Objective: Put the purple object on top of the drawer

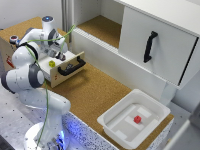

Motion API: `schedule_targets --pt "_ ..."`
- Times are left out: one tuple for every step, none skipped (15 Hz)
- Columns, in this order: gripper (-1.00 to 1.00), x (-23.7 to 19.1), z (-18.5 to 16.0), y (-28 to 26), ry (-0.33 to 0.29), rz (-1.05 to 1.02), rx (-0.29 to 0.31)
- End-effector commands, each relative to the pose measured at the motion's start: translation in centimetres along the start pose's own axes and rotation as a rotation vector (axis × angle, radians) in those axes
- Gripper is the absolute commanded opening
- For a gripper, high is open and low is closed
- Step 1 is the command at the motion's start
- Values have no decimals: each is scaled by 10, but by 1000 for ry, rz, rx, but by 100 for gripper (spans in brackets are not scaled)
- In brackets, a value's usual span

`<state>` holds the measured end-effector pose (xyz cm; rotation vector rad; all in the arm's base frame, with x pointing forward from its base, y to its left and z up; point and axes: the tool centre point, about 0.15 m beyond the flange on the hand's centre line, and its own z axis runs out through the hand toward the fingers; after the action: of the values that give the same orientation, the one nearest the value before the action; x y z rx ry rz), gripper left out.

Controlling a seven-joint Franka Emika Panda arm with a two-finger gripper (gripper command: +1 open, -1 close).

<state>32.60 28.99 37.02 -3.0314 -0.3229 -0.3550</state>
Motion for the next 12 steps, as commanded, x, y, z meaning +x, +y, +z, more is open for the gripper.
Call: schedule_targets --pt "100 43 36 -26 -156 -19 -22" --pt "100 44 41 -26 -162 -14 -21" --pt "100 44 47 -25 -166 -3 -31" --pt "100 45 49 -23 -160 10 -44" --pt "100 45 52 -21 -157 20 -52" --pt "100 47 55 -19 -154 18 -56" --pt "100 49 56 -19 -143 3 -60" --pt "100 50 57 -17 -135 10 -56" --pt "100 50 59 -16 -135 10 -58" --pt "-100 51 62 -14 -129 9 -60" --pt "-100 51 63 -14 -130 4 -57" --pt "-100 50 60 -14 -121 8 -65"
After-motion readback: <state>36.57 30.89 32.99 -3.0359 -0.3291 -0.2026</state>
